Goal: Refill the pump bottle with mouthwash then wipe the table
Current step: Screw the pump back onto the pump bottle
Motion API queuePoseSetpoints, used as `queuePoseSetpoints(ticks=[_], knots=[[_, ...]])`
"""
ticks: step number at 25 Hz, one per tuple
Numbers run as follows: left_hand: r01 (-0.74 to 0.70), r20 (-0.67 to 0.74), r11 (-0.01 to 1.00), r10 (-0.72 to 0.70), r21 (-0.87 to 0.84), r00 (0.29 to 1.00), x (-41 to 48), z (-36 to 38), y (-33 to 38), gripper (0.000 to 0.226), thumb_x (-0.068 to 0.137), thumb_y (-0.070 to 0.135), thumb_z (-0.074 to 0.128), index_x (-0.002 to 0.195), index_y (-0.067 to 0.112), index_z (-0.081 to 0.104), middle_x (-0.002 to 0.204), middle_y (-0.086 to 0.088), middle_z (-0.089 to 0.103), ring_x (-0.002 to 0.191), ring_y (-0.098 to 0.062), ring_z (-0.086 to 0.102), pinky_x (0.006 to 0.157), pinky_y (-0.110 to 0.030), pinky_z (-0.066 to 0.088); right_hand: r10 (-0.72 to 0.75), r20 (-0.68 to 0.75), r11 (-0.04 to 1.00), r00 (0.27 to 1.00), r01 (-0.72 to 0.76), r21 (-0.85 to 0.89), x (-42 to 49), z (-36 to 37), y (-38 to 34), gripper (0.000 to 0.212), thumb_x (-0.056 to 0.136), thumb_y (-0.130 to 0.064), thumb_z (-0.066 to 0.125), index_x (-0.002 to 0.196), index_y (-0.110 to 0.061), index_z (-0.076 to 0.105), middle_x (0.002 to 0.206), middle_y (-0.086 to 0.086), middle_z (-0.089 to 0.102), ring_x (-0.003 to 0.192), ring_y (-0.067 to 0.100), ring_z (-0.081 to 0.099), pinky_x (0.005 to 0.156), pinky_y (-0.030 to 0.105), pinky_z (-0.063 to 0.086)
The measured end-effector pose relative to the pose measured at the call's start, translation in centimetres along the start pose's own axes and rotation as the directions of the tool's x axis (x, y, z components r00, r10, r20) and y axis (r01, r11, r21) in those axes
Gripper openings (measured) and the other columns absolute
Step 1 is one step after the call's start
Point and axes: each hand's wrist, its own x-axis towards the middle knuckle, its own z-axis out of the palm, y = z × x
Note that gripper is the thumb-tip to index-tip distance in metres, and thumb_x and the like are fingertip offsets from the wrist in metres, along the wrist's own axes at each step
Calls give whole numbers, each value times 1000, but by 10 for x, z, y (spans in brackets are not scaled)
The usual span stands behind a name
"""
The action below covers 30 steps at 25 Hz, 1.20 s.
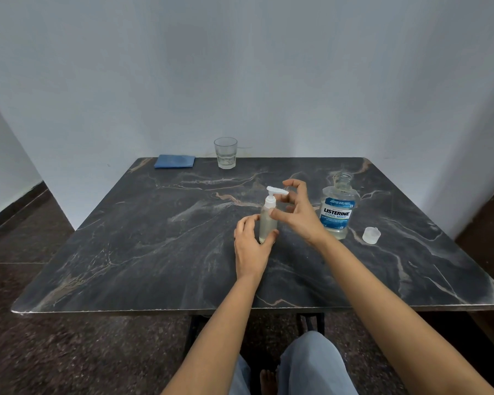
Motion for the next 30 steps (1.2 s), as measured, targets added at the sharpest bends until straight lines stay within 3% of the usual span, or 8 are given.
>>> queuePoseSetpoints(ticks=[2, 4, 8, 12, 16, 20, 27, 30], knots=[[-2, 1, 1000, 2, 12, 1000, 1, 0, -1, 49, 82, 37, 72, 125, 21, 54, 128, 6, 51, 122, -11, 43, 103, -34, 41, -7, 39, 999, 999, 5, 33, 0, -2, -1, 63, 83, -12, 70, 129, -28, 30, 127, 7, 59, 124, 18, 52, 102, 32, 38], [8, 10, 1000, -8, 5, 1000, 0, 0, -1, 48, 82, 37, 72, 125, 24, 52, 124, 8, 54, 121, -9, 43, 100, -31, 41, -9, 67, 999, 998, 6, 43, 2, -3, 0, 57, 85, -12, 68, 128, -26, 34, 123, 5, 65, 119, 16, 57, 104, 39, 43], [50, 40, 998, -49, -30, 998, 0, -2, 0, 41, 82, 38, 71, 113, 41, 46, 109, 19, 50, 116, -7, 43, 94, -29, 40, 5, -30, 1000, 1000, -5, -8, 4, -4, -2, 56, 77, -13, 76, 120, -28, 44, 109, -2, 70, 107, 17, 63, 98, 47, 48], [55, 44, 998, -54, -30, 998, 0, -1, 0, 43, 82, 38, 71, 119, 38, 48, 112, 17, 51, 118, -9, 44, 97, -33, 42, -35, 65, 999, 997, 36, -8, 5, -5, -6, 44, 81, -12, 73, 118, -27, 54, 121, -6, 64, 116, 12, 58, 99, 37, 47], [54, 44, 998, -54, -20, 998, -1, -2, 1, 49, 83, 35, 71, 129, 28, 54, 112, 19, 45, 125, -12, 44, 103, -34, 40, -45, 74, 997, 996, 50, -61, 6, -6, -12, 35, 84, -12, 71, 117, -15, 62, 115, -2, 69, 112, 11, 62, 97, 37, 50], [52, 26, 998, -53, 31, 998, -2, -3, 5, 43, 84, 35, 70, 124, 24, 58, 110, 15, 45, 123, -16, 47, 104, -43, 42, -50, -54, 989, 997, 41, -142, 5, 0, -14, 34, 77, -15, 77, 110, -10, 69, 111, 0, 71, 106, 10, 64, 95, 36, 52], [28, -48, 988, -21, 151, 999, -3, -1, 8, 43, 83, 36, 71, 121, 19, 59, 118, 1, 62, 120, -18, 49, 107, -39, 36, -63, -381, 983, 922, -8, -182, -4, 32, -10, 30, 73, -19, 79, 102, -13, 71, 102, -2, 72, 90, -2, 63, 74, 9, 48], [-6, -60, 977, 19, 211, 998, -4, 0, 8, 40, 85, 32, 67, 121, 17, 59, 117, 0, 64, 118, -17, 52, 109, -37, 33, -128, -486, 974, 865, 18, -225, -6, 45, -9, 27, 74, -22, 76, 100, -13, 72, 98, 0, 72, 92, 5, 65, 86, 24, 52]])
